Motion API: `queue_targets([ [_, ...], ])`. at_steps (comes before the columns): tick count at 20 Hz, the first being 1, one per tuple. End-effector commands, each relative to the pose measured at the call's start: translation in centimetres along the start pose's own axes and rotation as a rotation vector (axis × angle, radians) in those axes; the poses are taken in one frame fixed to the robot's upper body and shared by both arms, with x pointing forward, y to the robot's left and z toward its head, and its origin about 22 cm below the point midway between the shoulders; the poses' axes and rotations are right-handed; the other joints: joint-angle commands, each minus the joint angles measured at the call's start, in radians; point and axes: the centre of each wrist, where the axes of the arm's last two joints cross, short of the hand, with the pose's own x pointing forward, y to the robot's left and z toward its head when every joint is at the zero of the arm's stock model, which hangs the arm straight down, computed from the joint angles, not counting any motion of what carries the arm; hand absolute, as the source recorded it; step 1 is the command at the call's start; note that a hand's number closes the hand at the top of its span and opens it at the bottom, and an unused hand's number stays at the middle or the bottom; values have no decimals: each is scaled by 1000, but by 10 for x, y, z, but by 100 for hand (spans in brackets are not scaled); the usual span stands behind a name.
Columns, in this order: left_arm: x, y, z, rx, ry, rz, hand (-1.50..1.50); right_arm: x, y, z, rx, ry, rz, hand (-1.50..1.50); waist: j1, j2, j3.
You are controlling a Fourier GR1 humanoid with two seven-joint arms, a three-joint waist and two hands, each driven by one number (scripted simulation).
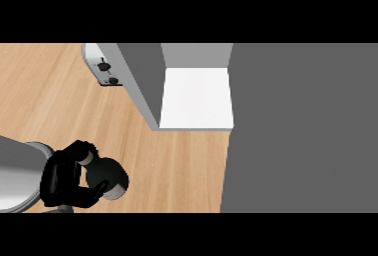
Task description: Pick up the wine, place it into the cabinet and close the cabinet
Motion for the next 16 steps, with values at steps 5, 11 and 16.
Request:
queue_targets([
  [5,46,-50,-18,-74,3,86,150,18,14,14,33,-62,-50,-150,-2,1,-1],
  [11,101,-77,-43,-95,3,29,150,15,5,18,46,-52,-58,-150,-7,1,0],
  [16,110,-128,-29,-168,50,117,150,9,6,12,36,-57,-51,-150,-6,2,0],
])
